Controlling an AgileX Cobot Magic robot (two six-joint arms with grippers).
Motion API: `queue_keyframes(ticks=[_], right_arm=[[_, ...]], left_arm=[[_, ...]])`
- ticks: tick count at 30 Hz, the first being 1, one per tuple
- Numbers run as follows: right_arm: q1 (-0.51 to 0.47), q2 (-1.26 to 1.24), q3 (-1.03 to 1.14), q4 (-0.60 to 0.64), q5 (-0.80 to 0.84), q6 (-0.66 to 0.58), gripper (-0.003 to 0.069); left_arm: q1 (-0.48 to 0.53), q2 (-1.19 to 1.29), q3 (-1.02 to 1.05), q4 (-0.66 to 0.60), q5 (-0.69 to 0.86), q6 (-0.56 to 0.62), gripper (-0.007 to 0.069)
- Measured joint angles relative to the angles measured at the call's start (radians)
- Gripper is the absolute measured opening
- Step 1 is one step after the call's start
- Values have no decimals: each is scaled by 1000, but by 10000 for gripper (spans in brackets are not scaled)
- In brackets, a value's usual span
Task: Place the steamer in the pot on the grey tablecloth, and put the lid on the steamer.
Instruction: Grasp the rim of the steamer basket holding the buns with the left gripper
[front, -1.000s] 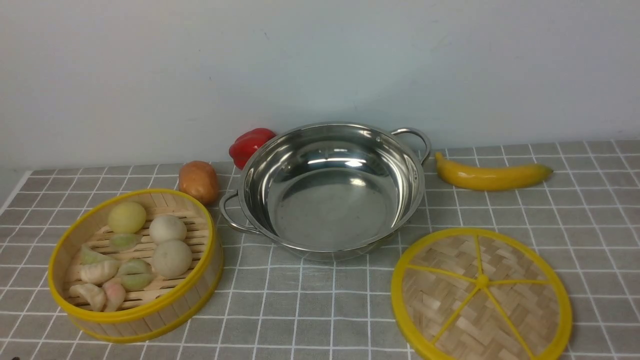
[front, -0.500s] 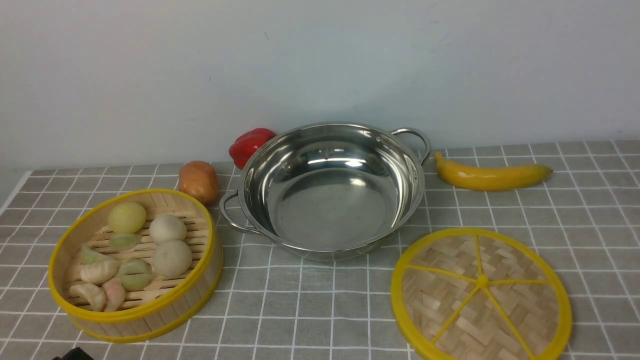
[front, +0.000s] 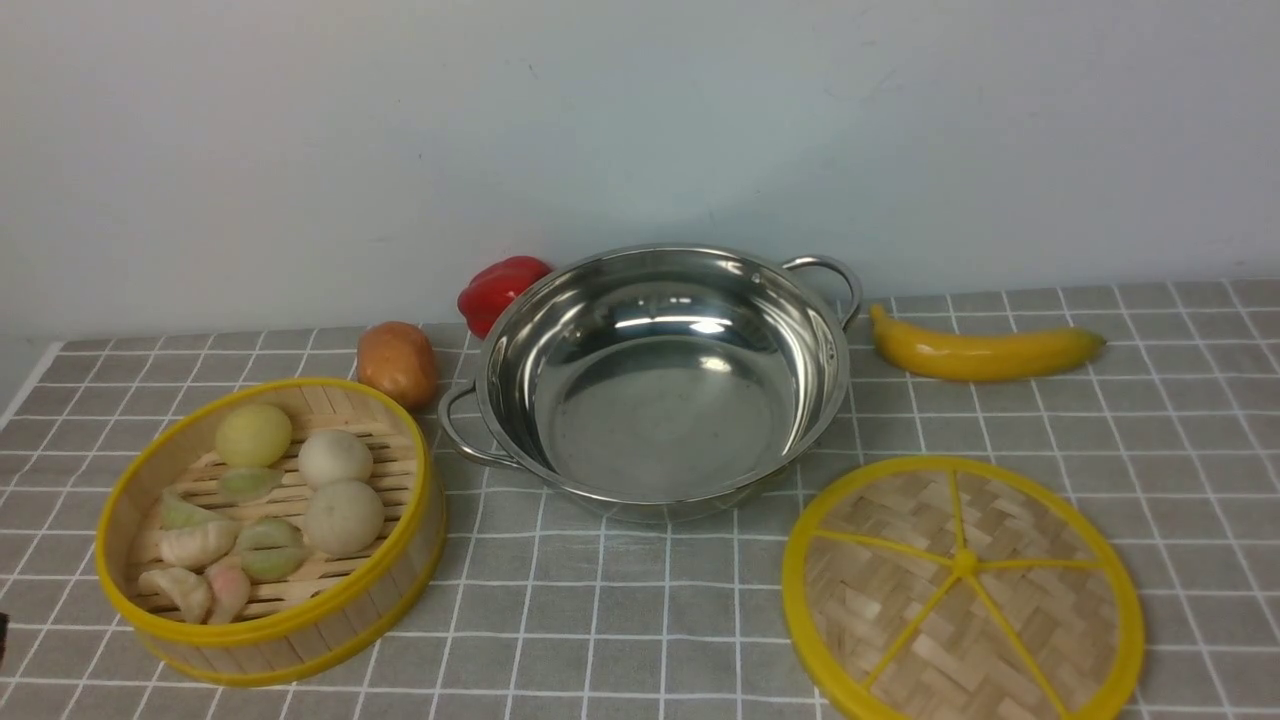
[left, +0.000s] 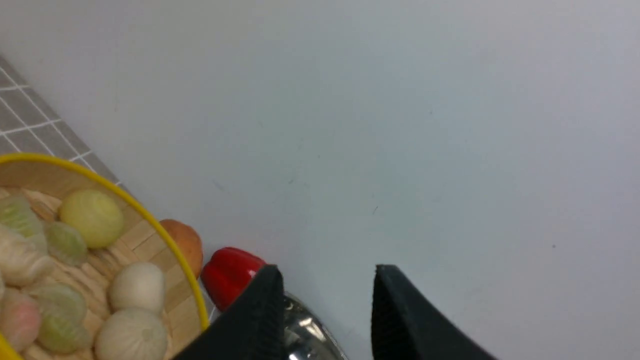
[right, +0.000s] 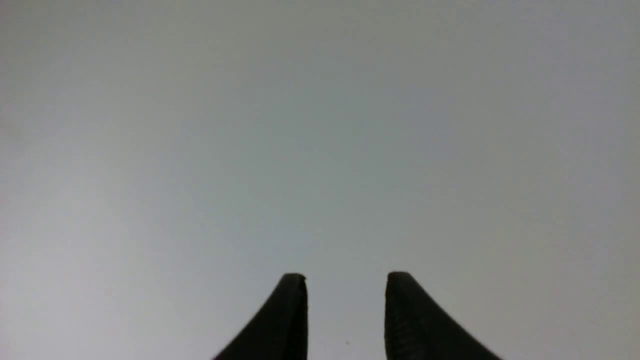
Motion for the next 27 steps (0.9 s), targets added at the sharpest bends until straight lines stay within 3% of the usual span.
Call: queue_keyframes(ticks=[4,5,6,7,8,9,10,13,16,20,22,27], right_arm=[[39,120,-222,-255,316,-5,240],[41,129,-232,-262,340,-3,240],[54,218,-312,-310,555,0,240],[54,228,-319,-313,579,0,240],[58,283,-351,-325,692,0,240],[64,394,-395,-337,872,-20,240],[69,447,-408,-337,934,-41,240],[74,526,-418,-332,998,-93,240],[75,682,-419,-273,1039,-209,240],[75,785,-423,-200,1026,-317,240],[75,826,-424,-160,1017,-366,240],[75,872,-425,-97,1010,-458,240]], left_arm=[[0,3,-82,128,-79,83,243],[0,4,-89,141,-85,106,243],[1,32,-165,267,-76,212,243],[1,32,-165,280,-71,225,243],[2,61,-212,341,-34,289,243],[7,159,-315,434,102,395,243],[16,216,-357,468,181,418,243],[44,335,-427,524,308,424,243],[155,601,-553,637,568,287,243],[280,858,-693,704,730,158,243],[347,993,-775,712,799,142,243],[396,1283,-939,636,866,201,243]])
